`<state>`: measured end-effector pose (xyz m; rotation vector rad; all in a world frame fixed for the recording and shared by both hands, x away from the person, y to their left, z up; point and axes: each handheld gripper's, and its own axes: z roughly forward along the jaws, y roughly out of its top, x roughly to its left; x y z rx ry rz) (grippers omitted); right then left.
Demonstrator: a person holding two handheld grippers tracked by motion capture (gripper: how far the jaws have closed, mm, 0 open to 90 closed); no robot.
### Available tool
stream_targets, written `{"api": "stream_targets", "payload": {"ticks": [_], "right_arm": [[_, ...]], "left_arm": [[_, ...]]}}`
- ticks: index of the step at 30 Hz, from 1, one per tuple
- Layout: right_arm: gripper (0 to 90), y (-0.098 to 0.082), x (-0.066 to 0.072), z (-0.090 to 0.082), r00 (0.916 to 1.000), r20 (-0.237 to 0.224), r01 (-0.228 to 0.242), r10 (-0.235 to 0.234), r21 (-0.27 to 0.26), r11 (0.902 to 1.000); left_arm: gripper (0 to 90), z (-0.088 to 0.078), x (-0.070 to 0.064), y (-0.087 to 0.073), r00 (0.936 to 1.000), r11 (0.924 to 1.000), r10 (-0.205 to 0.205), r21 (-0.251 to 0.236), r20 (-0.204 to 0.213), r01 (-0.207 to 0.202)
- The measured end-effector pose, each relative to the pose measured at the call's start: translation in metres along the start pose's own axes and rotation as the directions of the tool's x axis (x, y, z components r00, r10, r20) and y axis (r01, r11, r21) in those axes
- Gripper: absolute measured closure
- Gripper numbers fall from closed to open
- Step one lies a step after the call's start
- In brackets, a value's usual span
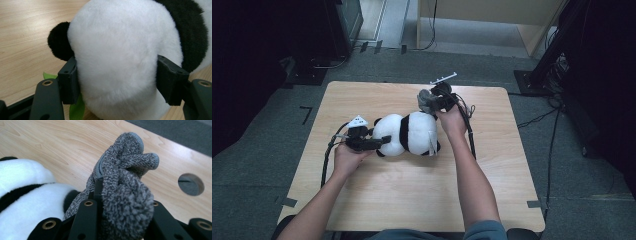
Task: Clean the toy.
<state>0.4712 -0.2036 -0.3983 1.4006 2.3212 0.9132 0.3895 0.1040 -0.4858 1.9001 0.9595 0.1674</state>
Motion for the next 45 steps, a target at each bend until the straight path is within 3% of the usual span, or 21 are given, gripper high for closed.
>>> {"api": "stream_targets", "payload": {"ticks": [2, 6, 8, 10, 13, 17, 21, 27, 33, 35, 39, 45], "right_arm": [[75.3, -0.005, -0.006, -0.002, 0.9997, -0.015, -0.02, 0.02, -0.01, 0.9997], [75.3, -0.011, -0.015, -0.004, 0.9995, 0.008, -0.031, 0.031, 0.013, 0.9994], [75.4, -0.01, -0.019, -0.009, 0.9987, 0.006, -0.052, 0.052, -0.001, 0.9987], [75.6, -0.006, -0.018, -0.016, 0.9985, -0.002, -0.055, 0.055, -0.025, 0.9982], [75.6, 0.007, -0.009, -0.027, 0.9996, -0.016, -0.025, 0.024, -0.056, 0.9981], [75.5, 0.025, 0.015, -0.031, 0.9979, -0.055, 0.031, -0.035, -0.085, 0.9959], [75.5, 0.038, 0.049, -0.022, 0.99, -0.1, 0.092, -0.099, -0.08, 0.9926], [75.4, 0.047, 0.097, 0.006, 0.9711, -0.174, 0.154, -0.163, -0.063, 0.986], [75.4, 0.047, 0.133, 0.031, 0.9504, -0.246, 0.19, -0.19, -0.023, 0.9814], [75.5, 0.045, 0.14, 0.037, 0.946, -0.249, 0.213, -0.208, -0.005, 0.977], [75.6, 0.041, 0.136, 0.043, 0.9506, -0.233, 0.215, -0.205, 0.018, 0.9764], [75.8, 0.038, 0.107, 0.038, 0.9646, -0.194, 0.19, -0.179, 0.038, 0.9811]], "left_arm": [[30.3, 0.0, 0.001, -0.001, 1.0, 1.0, 0.005, -0.008, 0.003, -0.005], [30.3, 0.0, 0.001, -0.001, 1.0, 0.9999, 0.007, -0.009, 0.003, -0.007], [30.2, 0.0, 0.002, -0.002, 1.0, 0.9999, 0.001, -0.011, 0.007, -0.001], [30.0, 0.0, 0.002, -0.002, 0.9999, 0.9999, -0.008, -0.013, 0.012, 0.008], [29.6, 0.0, 0.002, -0.002, 0.9999, 0.9999, -0.005, -0.015, 0.009, 0.005], [29.4, 0.0, 0.001, -0.002, 1.0, 0.9998, -0.001, -0.017, 0.007, 0.001], [29.3, 0.0, 0.0, -0.002, 1.0, 0.9998, -0.003, -0.021, 0.006, 0.003], [29.3, -0.001, 0.0, -0.002, 1.0, 0.9998, -0.004, -0.018, 0.006, 0.004], [29.4, -0.001, 0.0, -0.002, 1.0, 0.9998, -0.004, -0.017, 0.006, 0.005], [29.4, -0.001, 0.0, -0.002, 1.0, 0.9999, -0.006, -0.015, 0.005, 0.007], [30.4, -0.001, 0.001, -0.001, 0.9997, 0.9997, -0.024, -0.008, 0.004, 0.024], [33.0, 0.0, 0.0, 0.0, 0.9997, 0.9997, -0.024, 0.001, -0.007, 0.024]]}}
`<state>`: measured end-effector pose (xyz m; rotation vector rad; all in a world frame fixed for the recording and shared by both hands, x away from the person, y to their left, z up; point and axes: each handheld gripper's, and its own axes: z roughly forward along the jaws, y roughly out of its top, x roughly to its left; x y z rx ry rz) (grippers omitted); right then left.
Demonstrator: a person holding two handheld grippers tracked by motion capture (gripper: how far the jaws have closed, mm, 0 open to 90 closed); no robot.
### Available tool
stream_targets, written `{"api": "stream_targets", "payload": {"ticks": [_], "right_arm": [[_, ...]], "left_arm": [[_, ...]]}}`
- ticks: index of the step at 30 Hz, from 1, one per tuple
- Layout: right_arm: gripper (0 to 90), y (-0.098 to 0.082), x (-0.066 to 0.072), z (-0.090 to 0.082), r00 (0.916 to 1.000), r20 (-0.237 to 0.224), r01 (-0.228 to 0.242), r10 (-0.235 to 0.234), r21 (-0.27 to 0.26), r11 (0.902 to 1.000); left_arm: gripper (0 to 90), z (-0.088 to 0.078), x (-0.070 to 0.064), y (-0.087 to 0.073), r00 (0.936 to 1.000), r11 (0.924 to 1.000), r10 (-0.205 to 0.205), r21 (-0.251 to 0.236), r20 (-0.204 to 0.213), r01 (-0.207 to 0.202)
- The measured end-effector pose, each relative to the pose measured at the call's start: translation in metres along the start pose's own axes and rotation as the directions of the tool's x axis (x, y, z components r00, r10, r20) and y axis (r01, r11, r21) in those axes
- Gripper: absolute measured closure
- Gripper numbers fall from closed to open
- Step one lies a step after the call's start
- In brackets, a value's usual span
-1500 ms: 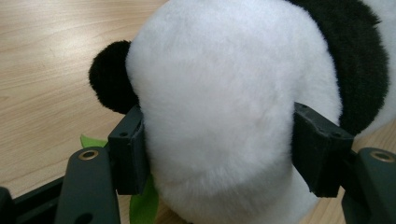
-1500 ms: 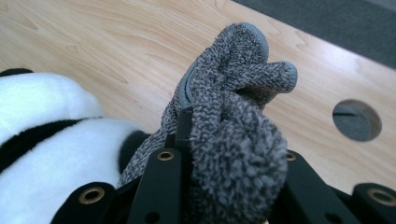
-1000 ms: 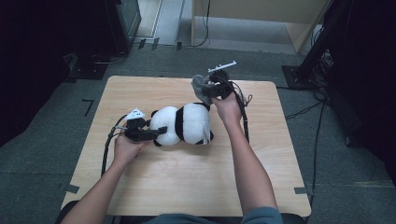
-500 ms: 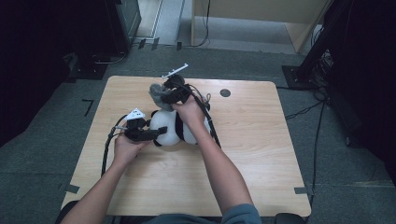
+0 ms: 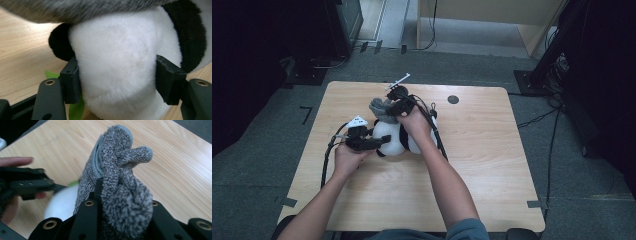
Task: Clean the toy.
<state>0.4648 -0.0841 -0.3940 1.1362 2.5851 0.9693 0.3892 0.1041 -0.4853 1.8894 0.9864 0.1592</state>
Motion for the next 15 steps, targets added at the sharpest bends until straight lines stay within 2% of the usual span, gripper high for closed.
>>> {"api": "stream_targets", "payload": {"ticks": [4, 9, 15], "right_arm": [[76.0, -0.01, -0.016, -0.009, 0.9993, 0.025, -0.029, 0.029, 0.015, 0.9995], [76.1, -0.019, -0.031, -0.018, 0.9986, 0.041, -0.033, 0.032, 0.03, 0.999], [76.2, -0.026, -0.052, -0.03, 0.9946, 0.059, -0.087, 0.086, 0.019, 0.996]], "left_arm": [[33.2, 0.0, 0.0, 0.0, 1.0, 1.0, -0.001, 0.001, -0.002, 0.001], [33.7, 0.0, -0.002, 0.0, 1.0, 1.0, 0.006, -0.001, -0.006, -0.006], [33.9, 0.0, -0.001, 0.0, 1.0, 1.0, 0.004, -0.003, -0.002, -0.004]]}}
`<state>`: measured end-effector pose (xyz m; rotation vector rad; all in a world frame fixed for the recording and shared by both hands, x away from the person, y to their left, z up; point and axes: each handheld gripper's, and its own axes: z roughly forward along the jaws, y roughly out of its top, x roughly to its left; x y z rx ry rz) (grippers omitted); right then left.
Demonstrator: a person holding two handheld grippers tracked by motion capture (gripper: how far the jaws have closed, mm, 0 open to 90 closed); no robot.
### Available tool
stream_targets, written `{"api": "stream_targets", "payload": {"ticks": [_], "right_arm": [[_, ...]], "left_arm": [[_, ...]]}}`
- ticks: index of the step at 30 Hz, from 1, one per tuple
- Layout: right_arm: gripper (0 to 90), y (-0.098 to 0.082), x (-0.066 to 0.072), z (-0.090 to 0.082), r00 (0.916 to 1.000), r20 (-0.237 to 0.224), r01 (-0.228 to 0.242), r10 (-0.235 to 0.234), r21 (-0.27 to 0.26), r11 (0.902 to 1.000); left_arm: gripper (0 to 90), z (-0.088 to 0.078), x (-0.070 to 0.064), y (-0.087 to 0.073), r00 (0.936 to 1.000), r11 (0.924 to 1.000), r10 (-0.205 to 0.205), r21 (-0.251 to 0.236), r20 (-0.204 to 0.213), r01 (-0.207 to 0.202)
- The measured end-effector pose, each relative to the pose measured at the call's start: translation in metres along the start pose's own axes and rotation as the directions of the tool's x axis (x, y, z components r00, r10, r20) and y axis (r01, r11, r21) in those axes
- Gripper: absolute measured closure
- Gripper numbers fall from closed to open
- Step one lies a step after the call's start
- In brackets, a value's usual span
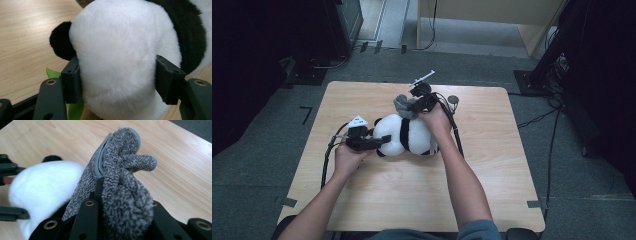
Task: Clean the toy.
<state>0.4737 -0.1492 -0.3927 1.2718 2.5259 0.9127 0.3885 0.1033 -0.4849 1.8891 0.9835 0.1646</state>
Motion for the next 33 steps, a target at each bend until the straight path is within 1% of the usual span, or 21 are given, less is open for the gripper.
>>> {"api": "stream_targets", "payload": {"ticks": [3, 6, 8, 10, 13, 16, 18, 20, 22, 23, 26, 29, 33], "right_arm": [[76.3, -0.005, -0.012, -0.007, 0.9993, 0.009, -0.035, 0.036, -0.012, 0.9993], [76.3, -0.01, -0.02, -0.012, 0.9989, 0.022, -0.04, 0.041, -0.025, 0.9989], [76.4, -0.015, -0.026, -0.016, 0.9975, 0.019, -0.068, 0.068, -0.025, 0.9974], [76.6, -0.02, -0.035, -0.019, 0.9948, 0.015, -0.1, 0.101, -0.036, 0.9943], [76.7, -0.031, -0.045, -0.024, 0.9914, 0.014, -0.129, 0.13, -0.056, 0.9901], [76.7, -0.042, -0.051, -0.026, 0.9891, 0.011, -0.145, 0.147, -0.08, 0.9862], [76.7, -0.048, -0.054, -0.027, 0.9881, 0.017, -0.151, 0.153, -0.094, 0.9841], [76.8, -0.056, -0.059, -0.026, 0.9846, 0.015, -0.172, 0.174, -0.104, 0.9797], [76.8, -0.061, -0.062, -0.025, 0.9812, -0.004, -0.192, 0.193, -0.118, 0.9743], [76.8, -0.063, -0.063, -0.024, 0.9808, 0.001, -0.193, 0.195, -0.125, 0.9731], [76.8, -0.068, -0.065, -0.019, 0.98, 0.035, -0.191, 0.196, -0.114, 0.975], [76.9, -0.073, -0.068, -0.015, 0.9776, 0.047, -0.199, 0.205, -0.107, 0.9741], [76.8, -0.079, -0.073, -0.013, 0.9742, 0.071, -0.209, 0.214, -0.075, 0.9751]], "left_arm": [[33.8, 0.0, 0.0, 0.0, 1.0, 1.0, 0.0, -0.004, 0.001, 0.0], [33.8, 0.0, 0.0, 0.0, 1.0, 1.0, 0.003, -0.003, 0.001, -0.003], [33.8, 0.0, 0.0, 0.0, 1.0, 1.0, 0.007, -0.003, 0.0, -0.007], [33.8, 0.0, 0.0, -0.001, 1.0, 1.0, 0.007, -0.004, 0.0, -0.007], [33.7, 0.0, 0.001, -0.001, 0.9999, 0.9999, 0.011, -0.009, 0.004, -0.011], [33.7, 0.0, 0.0, -0.001, 0.9999, 0.9999, 0.011, -0.01, 0.001, -0.011], [33.7, 0.0, 0.001, -0.001, 1.0, 0.9999, 0.009, -0.01, 0.001, -0.009], [33.7, 0.001, 0.0, -0.001, 1.0, 0.9999, 0.008, -0.011, 0.001, -0.008], [33.7, 0.0, 0.001, -0.001, 1.0, 0.9999, 0.007, -0.012, 0.002, -0.007], [33.7, 0.0, 0.001, -0.001, 1.0, 0.9999, 0.006, -0.012, 0.003, -0.006], [33.6, 0.0, 0.001, -0.001, 1.0, 0.9999, 0.0, -0.014, 0.006, 0.0], [33.6, 0.0, 0.001, -0.001, 1.0, 0.9999, -0.001, -0.015, 0.009, 0.001], [33.5, 0.0, 0.002, -0.002, 0.9999, 0.9999, 0.0, -0.015, 0.015, 0.0]]}}
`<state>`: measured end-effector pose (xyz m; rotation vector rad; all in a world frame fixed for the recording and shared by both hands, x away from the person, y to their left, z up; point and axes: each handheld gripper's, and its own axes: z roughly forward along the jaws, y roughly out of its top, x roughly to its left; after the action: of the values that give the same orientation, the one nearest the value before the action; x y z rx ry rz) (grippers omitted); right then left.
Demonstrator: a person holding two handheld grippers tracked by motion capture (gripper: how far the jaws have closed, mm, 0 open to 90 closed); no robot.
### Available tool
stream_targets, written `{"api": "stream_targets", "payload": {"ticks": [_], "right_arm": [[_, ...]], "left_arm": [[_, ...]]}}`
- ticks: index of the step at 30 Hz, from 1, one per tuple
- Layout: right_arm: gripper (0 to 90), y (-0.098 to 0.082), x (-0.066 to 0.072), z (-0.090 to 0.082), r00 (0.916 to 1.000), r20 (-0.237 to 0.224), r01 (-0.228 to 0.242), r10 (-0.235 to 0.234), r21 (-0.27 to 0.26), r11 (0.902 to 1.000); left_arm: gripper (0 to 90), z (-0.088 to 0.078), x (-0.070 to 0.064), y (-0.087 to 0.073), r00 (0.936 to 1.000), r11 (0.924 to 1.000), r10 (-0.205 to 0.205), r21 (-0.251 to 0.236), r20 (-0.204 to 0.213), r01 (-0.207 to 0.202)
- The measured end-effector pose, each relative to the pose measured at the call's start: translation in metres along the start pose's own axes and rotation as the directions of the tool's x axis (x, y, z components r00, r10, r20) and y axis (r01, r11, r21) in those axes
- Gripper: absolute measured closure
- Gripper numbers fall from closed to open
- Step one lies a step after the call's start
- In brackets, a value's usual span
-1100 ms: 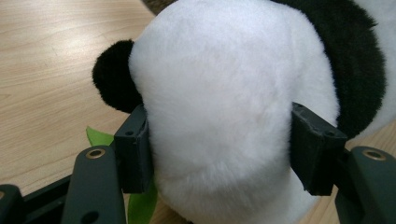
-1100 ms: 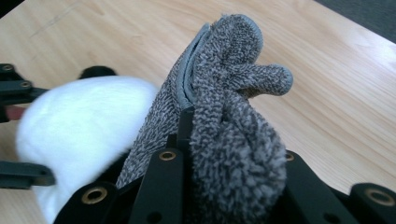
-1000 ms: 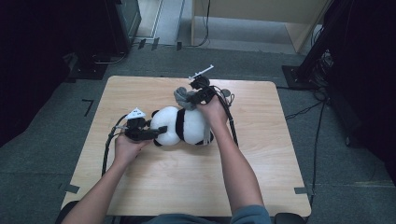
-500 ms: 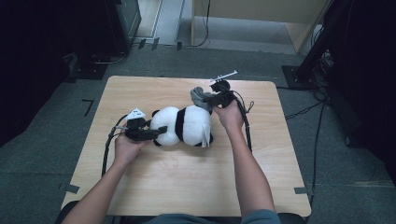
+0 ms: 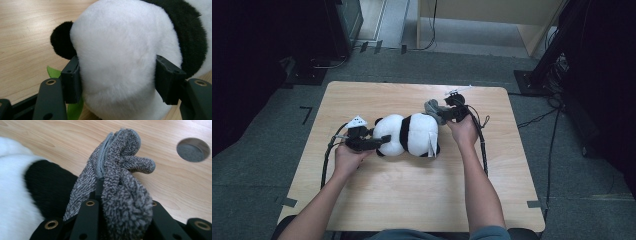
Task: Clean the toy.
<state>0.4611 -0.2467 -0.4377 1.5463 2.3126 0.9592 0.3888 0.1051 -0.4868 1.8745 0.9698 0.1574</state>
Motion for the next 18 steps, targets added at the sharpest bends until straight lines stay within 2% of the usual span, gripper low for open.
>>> {"api": "stream_targets", "payload": {"ticks": [2, 3, 6, 10, 14, 17, 18], "right_arm": [[76.8, -0.002, -0.004, -0.003, 0.9997, -0.003, -0.023, 0.023, -0.005, 0.9997], [76.8, -0.001, -0.007, -0.007, 0.9989, -0.014, -0.046, 0.046, -0.026, 0.9986], [76.9, 0.004, -0.006, -0.023, 0.997, -0.042, -0.068, 0.064, -0.088, 0.9938], [76.9, 0.014, 0.006, -0.042, 0.9996, -0.028, -0.008, 0.005, -0.117, 0.9931], [76.9, 0.022, 0.02, -0.054, 0.9986, -0.018, 0.047, -0.051, -0.148, 0.9879], [76.8, 0.027, 0.037, -0.061, 0.9948, -0.043, 0.083, -0.092, -0.175, 0.9811], [76.8, 0.029, 0.046, -0.062, 0.9919, -0.054, 0.103, -0.115, -0.185, 0.9774]], "left_arm": [[33.4, 0.0, 0.0, -0.001, 1.0, 1.0, 0.004, -0.005, 0.004, -0.004], [33.2, 0.0, 0.0, -0.001, 1.0, 1.0, 0.003, -0.005, 0.004, -0.003], [32.8, 0.0, 0.0, -0.001, 1.0, 1.0, -0.006, -0.006, 0.005, 0.006], [31.6, 0.0, -0.001, -0.001, 1.0, 0.9999, -0.005, -0.012, 0.003, 0.005], [25.7, -0.001, -0.001, -0.002, 1.0, 0.9998, 0.008, -0.017, -0.005, -0.008], [22.9, 0.0, -0.002, -0.002, 0.9998, 0.9997, 0.013, -0.022, -0.012, -0.013], [22.6, 0.0, -0.002, -0.002, 0.9998, 0.9996, 0.014, -0.024, -0.013, -0.014]]}}
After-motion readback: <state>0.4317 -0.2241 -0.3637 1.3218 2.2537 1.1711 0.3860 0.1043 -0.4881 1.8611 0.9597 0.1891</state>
